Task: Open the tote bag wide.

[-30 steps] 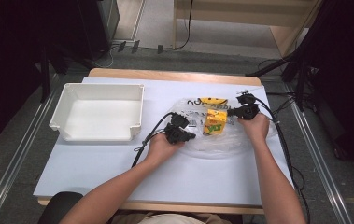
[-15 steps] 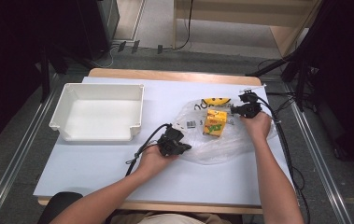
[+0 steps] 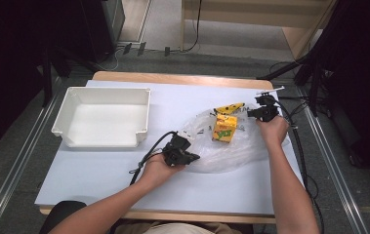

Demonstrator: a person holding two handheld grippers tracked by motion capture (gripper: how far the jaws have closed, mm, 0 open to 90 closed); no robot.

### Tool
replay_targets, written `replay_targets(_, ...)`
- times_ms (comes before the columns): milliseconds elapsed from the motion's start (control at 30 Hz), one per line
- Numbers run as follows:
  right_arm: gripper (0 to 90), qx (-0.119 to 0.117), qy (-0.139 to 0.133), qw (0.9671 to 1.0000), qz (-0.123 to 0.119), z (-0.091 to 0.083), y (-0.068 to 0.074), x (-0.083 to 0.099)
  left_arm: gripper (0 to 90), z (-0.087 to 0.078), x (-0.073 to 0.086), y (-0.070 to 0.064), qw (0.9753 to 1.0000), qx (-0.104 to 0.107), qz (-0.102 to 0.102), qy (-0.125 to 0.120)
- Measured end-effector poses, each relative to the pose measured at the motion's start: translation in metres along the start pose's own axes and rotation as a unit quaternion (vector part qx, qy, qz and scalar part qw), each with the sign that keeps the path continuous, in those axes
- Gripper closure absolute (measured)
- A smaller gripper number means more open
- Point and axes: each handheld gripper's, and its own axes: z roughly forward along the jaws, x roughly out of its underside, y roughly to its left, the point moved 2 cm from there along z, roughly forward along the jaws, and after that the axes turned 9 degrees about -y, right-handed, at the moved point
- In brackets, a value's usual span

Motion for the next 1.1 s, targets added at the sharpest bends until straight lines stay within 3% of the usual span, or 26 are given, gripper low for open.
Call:
replay_targets(133,90.0,-0.01,-0.008,0.9999,-0.008,-0.011,0.005,-0.001,90.0,-0.002,-0.015,0.0,0.9999,0.004,0.005,-0.01)
replay_targets(300,90.0,-0.036,-0.028,0.9986,-0.026,-0.039,0.015,-0.001,90.0,-0.015,-0.037,-0.002,0.9997,0.001,0.013,-0.022)
replay_targets(400,90.0,-0.045,-0.03,0.998,-0.032,-0.048,0.018,0.001,90.0,-0.025,-0.053,0.002,0.9994,-0.001,0.012,-0.034)
replay_targets(567,90.0,-0.069,-0.032,0.9962,-0.044,-0.068,0.03,0.009,90.0,-0.026,-0.078,0.011,0.999,-0.005,0.014,-0.041)
replay_targets(700,90.0,-0.078,-0.028,0.9949,-0.058,-0.075,0.039,0.019,90.0,-0.023,-0.096,0.019,0.9989,-0.009,0.008,-0.046)
replay_targets(833,90.0,-0.084,-0.026,0.9944,-0.058,-0.079,0.042,0.027,90.0,-0.015,-0.107,0.026,0.999,-0.017,0.015,-0.039)
replay_targets(1100,90.0,-0.099,-0.016,0.9933,-0.057,-0.072,0.048,0.047,90.0,0.022,-0.104,0.054,0.9989,-0.035,0.01,-0.028)
